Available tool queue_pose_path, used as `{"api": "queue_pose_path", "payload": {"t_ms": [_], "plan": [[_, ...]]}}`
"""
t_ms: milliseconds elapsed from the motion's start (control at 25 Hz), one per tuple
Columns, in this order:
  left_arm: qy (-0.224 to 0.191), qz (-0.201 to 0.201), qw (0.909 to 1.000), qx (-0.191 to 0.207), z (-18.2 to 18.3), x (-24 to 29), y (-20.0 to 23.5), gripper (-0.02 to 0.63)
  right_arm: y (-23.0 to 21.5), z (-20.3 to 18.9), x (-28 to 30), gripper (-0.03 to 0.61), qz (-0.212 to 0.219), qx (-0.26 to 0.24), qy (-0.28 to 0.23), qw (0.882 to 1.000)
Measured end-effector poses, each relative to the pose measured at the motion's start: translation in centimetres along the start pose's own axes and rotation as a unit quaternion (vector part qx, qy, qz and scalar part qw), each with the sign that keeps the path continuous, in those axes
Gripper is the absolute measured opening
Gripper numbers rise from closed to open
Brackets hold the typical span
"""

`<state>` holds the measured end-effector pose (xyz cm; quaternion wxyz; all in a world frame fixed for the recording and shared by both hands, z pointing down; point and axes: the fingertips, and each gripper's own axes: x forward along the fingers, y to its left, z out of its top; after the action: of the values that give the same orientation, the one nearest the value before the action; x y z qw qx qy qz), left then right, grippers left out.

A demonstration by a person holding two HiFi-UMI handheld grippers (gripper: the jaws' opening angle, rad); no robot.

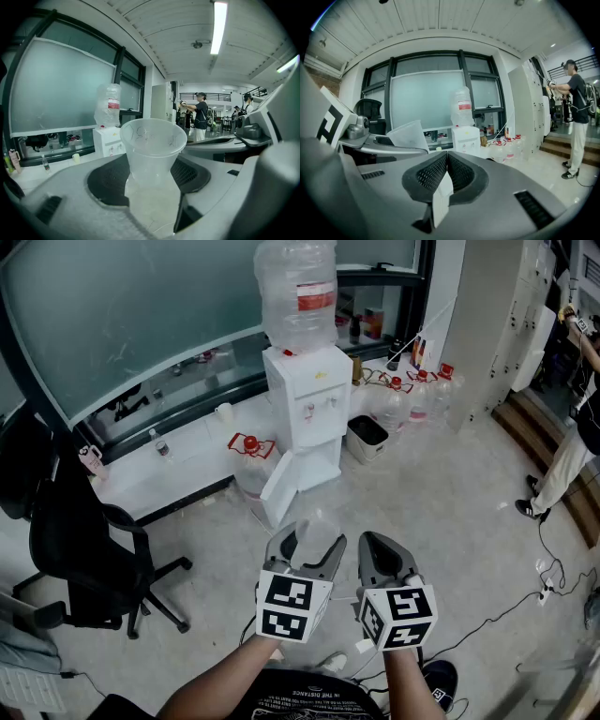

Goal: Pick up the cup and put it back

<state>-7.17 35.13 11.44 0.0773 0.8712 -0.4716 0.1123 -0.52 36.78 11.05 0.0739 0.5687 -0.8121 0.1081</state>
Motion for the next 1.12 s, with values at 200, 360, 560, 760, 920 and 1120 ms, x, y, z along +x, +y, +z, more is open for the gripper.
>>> {"api": "queue_pose_path", "payload": {"t_ms": [200,360,560,760,920,1120], "plan": [[0.007,0.001,1.0000,0.001,-0.3,1.4,-1.1,0.273,-1.7,-0.2,0.0,0.021,0.002,0.011,-0.004,1.000],[0.009,0.005,0.9999,0.005,-0.4,2.5,-2.0,0.273,-3.2,-0.5,-0.1,0.021,0.007,0.014,-0.005,1.000],[0.014,0.009,0.9999,0.000,-0.6,3.9,-2.2,0.273,-5.0,-0.8,0.4,0.021,0.008,0.019,-0.002,1.000],[0.016,0.005,0.9999,-0.003,-0.2,6.8,-1.0,0.274,-6.7,-0.5,3.2,0.021,0.006,0.021,0.005,1.000],[0.018,0.003,0.9998,-0.007,0.1,10.6,1.3,0.273,-8.1,-0.3,7.2,0.021,0.006,0.023,0.014,1.000],[0.029,-0.003,0.9994,-0.015,0.6,16.6,5.3,0.273,-10.3,0.2,14.0,0.021,0.001,0.025,0.031,0.999]]}}
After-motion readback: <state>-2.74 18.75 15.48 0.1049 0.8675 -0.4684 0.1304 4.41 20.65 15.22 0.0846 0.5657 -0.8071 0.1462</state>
